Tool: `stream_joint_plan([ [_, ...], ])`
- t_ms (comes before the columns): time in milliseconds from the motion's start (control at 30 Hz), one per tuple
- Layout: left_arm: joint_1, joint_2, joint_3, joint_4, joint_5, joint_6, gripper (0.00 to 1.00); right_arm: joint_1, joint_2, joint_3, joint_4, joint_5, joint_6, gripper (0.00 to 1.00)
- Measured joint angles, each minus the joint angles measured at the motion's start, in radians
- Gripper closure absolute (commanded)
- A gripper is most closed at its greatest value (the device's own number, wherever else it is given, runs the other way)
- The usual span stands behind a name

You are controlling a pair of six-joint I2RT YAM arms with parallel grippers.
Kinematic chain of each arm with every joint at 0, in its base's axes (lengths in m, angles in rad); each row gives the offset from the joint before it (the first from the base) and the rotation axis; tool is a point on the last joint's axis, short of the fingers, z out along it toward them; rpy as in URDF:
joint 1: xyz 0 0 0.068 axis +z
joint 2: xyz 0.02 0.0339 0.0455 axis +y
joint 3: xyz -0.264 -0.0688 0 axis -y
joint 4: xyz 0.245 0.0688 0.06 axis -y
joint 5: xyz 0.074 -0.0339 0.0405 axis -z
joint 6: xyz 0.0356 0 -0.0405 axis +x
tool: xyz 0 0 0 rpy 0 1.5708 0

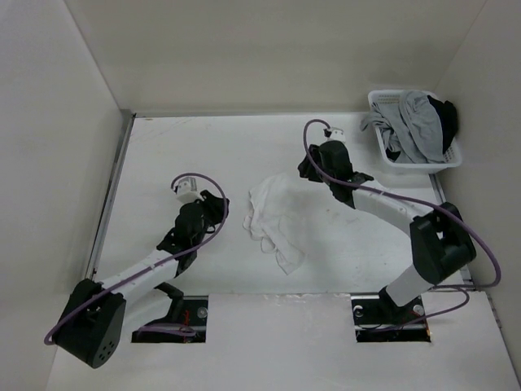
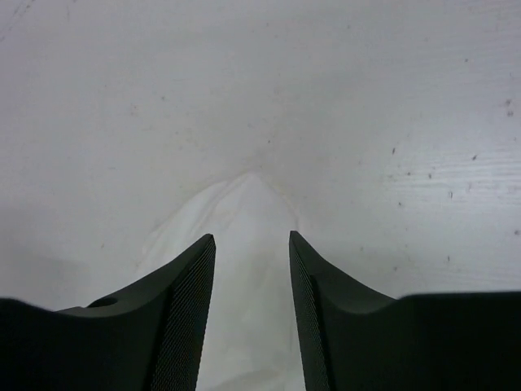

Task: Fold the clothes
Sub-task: Move the tank top to the center of the board, then flatten the tank top out

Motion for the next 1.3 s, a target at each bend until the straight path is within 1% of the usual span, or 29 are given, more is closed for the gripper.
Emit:
stream_joint_plan([
  [100,-0.077,0.016,0.024,-0.040,0.001,0.024,0.74,0.031,-0.126,-0.107,0.021,0.026,-0.003,0.88],
  [133,-0.105,0.029,0.039,-0.052,0.001,0.032,0.74,0.046,-0.185,-0.153,0.027,0.036,0.002,0.93],
  [200,-0.155,0.065,0.072,-0.073,0.001,0.047,0.72,0.073,-0.290,-0.233,0.031,0.050,0.016,0.95],
  [300,-0.226,0.143,0.128,-0.097,0.001,0.071,0.67,0.117,-0.399,-0.348,0.024,0.075,0.049,0.92],
  [333,-0.246,0.170,0.147,-0.104,0.001,0.080,0.66,0.131,-0.420,-0.388,0.016,0.084,0.064,0.87],
  [433,-0.294,0.247,0.206,-0.124,0.002,0.108,0.63,0.167,-0.457,-0.494,-0.027,0.103,0.119,0.67],
  [500,-0.317,0.291,0.244,-0.135,0.002,0.123,0.62,0.189,-0.475,-0.552,-0.060,0.109,0.160,0.59],
  [567,-0.332,0.319,0.272,-0.143,0.002,0.132,0.61,0.213,-0.489,-0.590,-0.088,0.113,0.202,0.55],
  [667,-0.346,0.345,0.299,-0.156,0.002,0.146,0.61,0.251,-0.492,-0.615,-0.105,0.115,0.256,0.54],
  [733,-0.348,0.367,0.317,-0.166,0.002,0.156,0.64,0.266,-0.492,-0.620,-0.109,0.116,0.280,0.54],
  [800,-0.349,0.391,0.336,-0.182,0.001,0.169,0.65,0.274,-0.492,-0.623,-0.108,0.117,0.299,0.53],
  [1000,-0.352,0.446,0.365,-0.227,-0.018,0.200,0.66,0.274,-0.495,-0.642,-0.104,0.121,0.323,0.48],
  [1067,-0.352,0.465,0.370,-0.237,-0.026,0.206,0.70,0.274,-0.494,-0.649,-0.103,0.121,0.327,0.47],
  [1133,-0.352,0.488,0.380,-0.243,-0.030,0.210,0.78,0.274,-0.484,-0.652,-0.101,0.119,0.330,0.47],
  [1167,-0.354,0.498,0.385,-0.245,-0.032,0.211,0.82,0.274,-0.474,-0.652,-0.099,0.117,0.330,0.48],
  [1233,-0.356,0.504,0.389,-0.246,-0.034,0.213,0.88,0.274,-0.448,-0.652,-0.085,0.107,0.332,0.55],
  [1300,-0.356,0.503,0.393,-0.246,-0.035,0.212,0.93,0.275,-0.417,-0.652,-0.060,0.091,0.339,0.63],
])
